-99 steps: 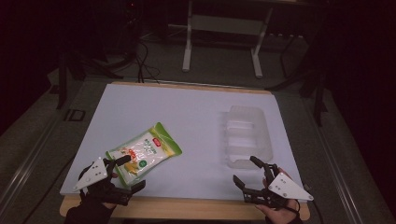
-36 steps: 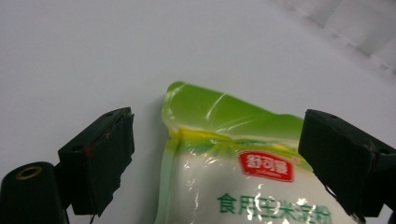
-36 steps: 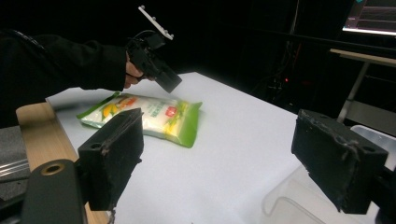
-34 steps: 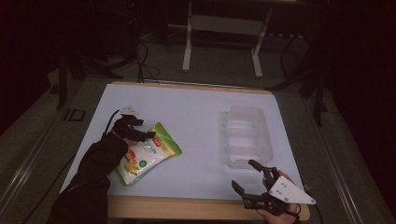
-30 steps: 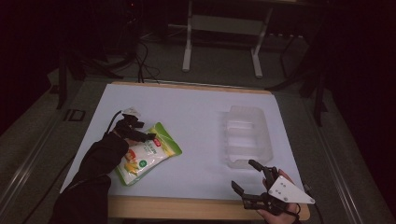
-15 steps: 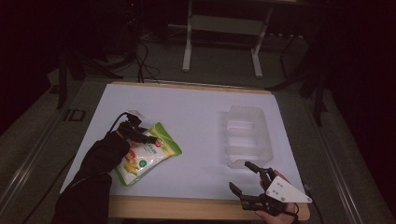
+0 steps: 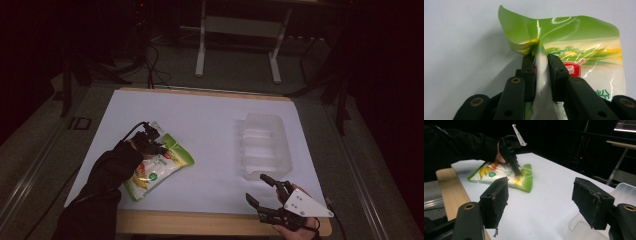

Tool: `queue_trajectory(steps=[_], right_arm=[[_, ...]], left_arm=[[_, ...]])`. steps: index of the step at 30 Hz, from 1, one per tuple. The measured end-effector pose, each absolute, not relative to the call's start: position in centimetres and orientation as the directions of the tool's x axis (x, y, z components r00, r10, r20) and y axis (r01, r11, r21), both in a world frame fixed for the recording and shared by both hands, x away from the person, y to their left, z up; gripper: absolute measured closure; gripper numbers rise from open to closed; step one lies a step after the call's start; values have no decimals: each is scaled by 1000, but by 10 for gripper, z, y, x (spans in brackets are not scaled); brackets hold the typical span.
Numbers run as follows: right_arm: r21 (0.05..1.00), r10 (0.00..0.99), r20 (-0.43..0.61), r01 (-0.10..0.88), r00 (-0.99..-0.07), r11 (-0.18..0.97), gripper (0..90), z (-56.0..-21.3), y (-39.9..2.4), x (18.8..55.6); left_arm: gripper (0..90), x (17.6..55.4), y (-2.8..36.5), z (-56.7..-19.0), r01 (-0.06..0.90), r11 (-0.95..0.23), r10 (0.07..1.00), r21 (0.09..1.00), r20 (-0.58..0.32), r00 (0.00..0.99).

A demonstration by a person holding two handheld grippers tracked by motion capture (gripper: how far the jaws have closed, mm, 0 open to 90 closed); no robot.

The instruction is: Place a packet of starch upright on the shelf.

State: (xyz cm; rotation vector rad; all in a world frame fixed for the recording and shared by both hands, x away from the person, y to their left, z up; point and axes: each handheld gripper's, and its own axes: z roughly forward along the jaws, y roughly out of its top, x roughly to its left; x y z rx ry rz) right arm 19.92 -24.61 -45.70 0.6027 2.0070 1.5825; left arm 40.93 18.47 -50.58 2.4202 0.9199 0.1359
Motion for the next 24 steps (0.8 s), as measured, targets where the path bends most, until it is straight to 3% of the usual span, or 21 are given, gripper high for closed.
queue_trajectory(steps=[10, 24], right_arm=[[974, 649, -84, 77, -756, 215, 289, -456, -249, 202], [977, 648, -96, 53, -755, 207, 292, -455, -249, 200]], left_arm=[[823, 395, 189, -499, 570, -543, 666, 616, -98, 740], [836, 366, 190, -461, 510, -460, 636, 727, -131, 760]])
